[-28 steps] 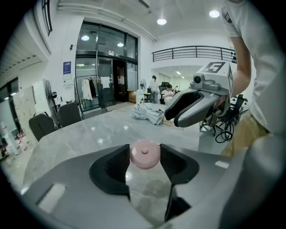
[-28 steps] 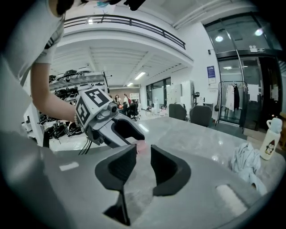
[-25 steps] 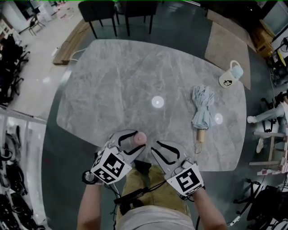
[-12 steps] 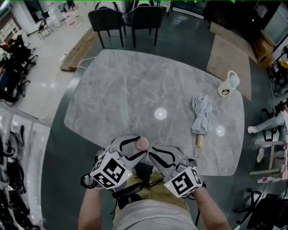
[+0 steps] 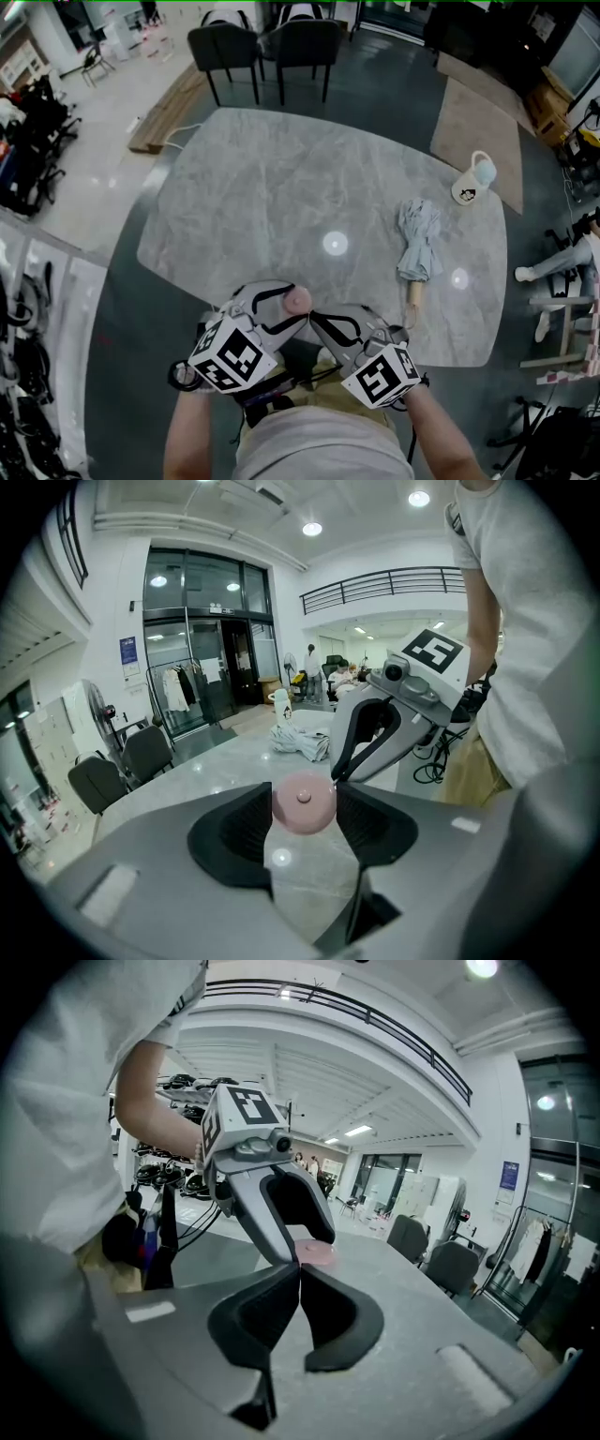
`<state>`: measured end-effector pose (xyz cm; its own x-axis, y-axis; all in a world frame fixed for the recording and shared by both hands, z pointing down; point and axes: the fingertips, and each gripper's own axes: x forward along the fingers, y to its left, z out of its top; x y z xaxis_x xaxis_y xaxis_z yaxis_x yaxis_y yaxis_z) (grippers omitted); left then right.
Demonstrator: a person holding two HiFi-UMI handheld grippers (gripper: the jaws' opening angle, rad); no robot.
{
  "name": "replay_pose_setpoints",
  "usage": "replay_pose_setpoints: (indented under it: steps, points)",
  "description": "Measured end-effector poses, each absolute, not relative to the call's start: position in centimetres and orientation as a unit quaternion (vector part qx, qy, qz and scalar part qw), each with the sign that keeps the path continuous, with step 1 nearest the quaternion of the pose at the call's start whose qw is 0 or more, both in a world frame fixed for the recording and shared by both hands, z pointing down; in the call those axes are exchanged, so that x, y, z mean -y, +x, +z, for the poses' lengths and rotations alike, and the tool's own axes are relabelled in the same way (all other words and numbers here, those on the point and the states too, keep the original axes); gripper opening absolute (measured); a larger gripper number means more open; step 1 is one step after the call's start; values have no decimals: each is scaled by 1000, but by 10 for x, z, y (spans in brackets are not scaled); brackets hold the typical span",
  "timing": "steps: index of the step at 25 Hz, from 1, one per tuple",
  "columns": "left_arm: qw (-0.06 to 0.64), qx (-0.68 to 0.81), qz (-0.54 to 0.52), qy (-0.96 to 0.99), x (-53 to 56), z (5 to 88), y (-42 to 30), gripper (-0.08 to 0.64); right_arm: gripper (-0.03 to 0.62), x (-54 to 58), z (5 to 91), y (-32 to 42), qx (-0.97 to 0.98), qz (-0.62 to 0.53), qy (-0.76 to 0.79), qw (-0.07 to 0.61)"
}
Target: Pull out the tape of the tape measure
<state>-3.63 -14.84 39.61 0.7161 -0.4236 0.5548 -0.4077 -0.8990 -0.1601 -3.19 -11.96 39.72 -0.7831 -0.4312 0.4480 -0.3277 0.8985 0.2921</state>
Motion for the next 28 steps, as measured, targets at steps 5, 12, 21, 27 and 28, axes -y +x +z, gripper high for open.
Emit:
replay_pose_setpoints:
  steps: [5,12,21,27,28]
  points:
    - [24,-240,-303,-922,153,394,-35,232,5,125,397,-29,939,-75,215,258]
    - [15,-263,-306,-915,158,401,-43,232,5,133,404,-21,931,-34,259,255]
    - [-25,-317,-307,-897,172,417,-87,232,3,153,410,23,906,12,336,259]
    - [-42,-352,-319,-879,187,430,-123,232,3,165,416,67,876,29,396,273]
    - [-44,-358,-321,-876,189,433,-129,232,3,167,418,76,869,31,408,276]
